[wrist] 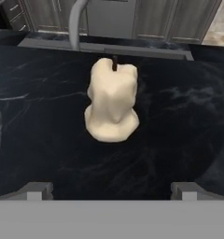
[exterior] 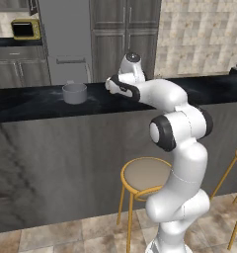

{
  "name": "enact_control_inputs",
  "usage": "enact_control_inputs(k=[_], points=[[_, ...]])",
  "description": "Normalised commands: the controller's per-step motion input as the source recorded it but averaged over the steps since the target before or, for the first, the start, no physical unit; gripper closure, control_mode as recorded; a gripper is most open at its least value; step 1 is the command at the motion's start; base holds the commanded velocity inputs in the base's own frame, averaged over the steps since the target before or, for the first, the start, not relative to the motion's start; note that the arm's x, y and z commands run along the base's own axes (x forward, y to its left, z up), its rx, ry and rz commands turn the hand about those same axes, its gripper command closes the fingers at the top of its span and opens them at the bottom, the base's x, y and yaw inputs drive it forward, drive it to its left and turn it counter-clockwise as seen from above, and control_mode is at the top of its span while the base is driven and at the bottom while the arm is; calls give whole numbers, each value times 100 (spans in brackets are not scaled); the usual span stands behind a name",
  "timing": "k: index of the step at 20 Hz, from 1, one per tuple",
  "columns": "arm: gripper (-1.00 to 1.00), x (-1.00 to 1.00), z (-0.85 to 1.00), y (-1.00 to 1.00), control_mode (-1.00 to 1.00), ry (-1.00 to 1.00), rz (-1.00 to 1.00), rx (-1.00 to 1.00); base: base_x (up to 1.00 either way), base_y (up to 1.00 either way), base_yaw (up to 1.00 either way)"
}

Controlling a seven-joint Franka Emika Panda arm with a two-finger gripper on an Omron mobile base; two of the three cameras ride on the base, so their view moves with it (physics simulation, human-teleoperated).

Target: Pick the candle and candle from the dining table and place them in the open cabinet. Close the cabinet after placing the objects.

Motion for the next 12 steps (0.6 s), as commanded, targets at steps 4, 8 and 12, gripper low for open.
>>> enact_control_inputs(k=[4, 8, 12], points=[[-100, 16, -9, 0, -100, 0, 0, 0, 0, 0, 0], [-100, 17, -4, 0, -100, 0, 0, 0, 0, 0, 0], [-100, 18, 0, 0, -100, 0, 0, 0, 0, 0, 0]])
